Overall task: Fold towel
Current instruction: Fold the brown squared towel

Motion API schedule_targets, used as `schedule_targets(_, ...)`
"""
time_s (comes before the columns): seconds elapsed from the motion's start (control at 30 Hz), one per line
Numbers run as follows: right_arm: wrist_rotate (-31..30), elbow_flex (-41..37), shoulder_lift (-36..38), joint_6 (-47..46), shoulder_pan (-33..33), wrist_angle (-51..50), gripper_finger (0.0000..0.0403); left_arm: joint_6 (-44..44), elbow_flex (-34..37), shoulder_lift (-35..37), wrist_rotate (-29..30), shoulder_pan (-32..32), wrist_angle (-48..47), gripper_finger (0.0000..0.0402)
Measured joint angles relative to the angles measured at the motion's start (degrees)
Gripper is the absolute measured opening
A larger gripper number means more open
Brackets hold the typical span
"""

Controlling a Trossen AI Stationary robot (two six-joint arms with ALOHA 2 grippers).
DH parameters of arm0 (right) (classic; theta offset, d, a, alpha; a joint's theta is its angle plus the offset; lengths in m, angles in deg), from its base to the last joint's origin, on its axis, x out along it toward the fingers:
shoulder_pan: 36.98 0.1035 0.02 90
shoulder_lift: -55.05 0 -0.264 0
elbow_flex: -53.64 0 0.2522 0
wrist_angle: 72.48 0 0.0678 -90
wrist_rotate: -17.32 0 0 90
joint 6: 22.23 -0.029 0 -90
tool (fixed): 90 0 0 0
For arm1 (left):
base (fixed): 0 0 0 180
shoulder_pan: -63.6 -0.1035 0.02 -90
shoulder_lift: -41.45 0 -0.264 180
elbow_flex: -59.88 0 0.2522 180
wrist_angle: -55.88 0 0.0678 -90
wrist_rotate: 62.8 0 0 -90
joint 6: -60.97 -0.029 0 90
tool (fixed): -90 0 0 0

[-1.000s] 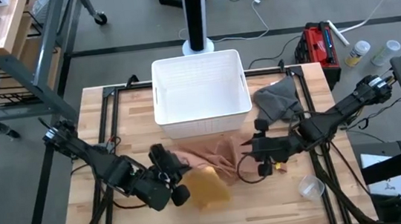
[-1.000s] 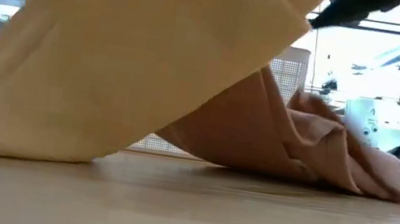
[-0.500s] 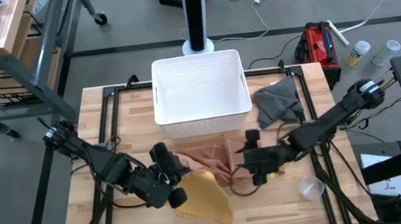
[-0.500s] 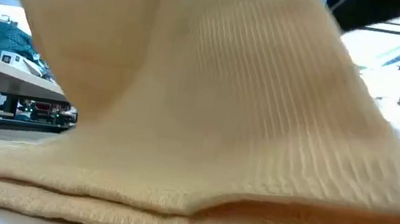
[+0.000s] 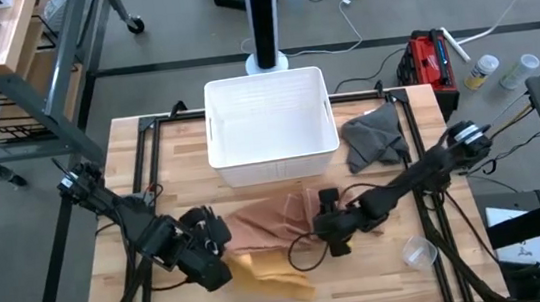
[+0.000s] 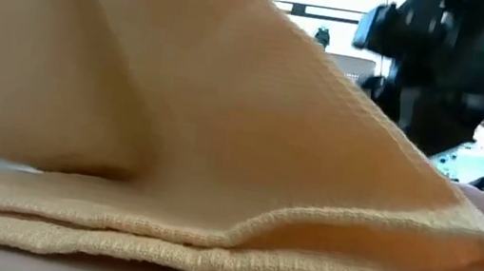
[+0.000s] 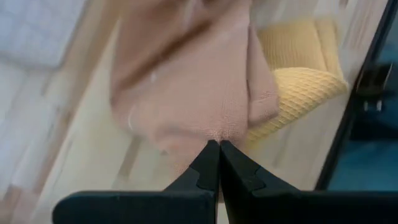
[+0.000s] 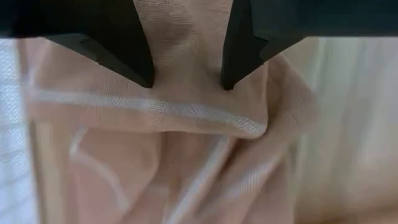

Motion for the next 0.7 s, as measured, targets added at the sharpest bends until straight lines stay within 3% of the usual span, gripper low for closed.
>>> schedule_targets(0.13,0.6,0.0,-2.91,-2.76,-1.45,-2.75,0.0148,0.09,0.0,0.0,-3.31,1.04,-1.31,0.0004)
schedule_targets(0.3,0.01,-0.98,-1.19,-5.1,-2.0,-7.97,0.0107,0.67,0.46,0.0,-1.35,1.98,-0.86,0.0016)
schedule_targets(0.57,0.0,-1.2,6.67,-4.17,-2.02,-4.37,0.0064,-11.45,9.94,-0.19,8.57,1.1,24.91,0.0017)
schedule_targets(0.7,0.27,-1.17,8.46,-0.7,-2.0,2.93,0.0051,-14.91,16.71,-0.24,8.63,0.03,37.64,0.0005)
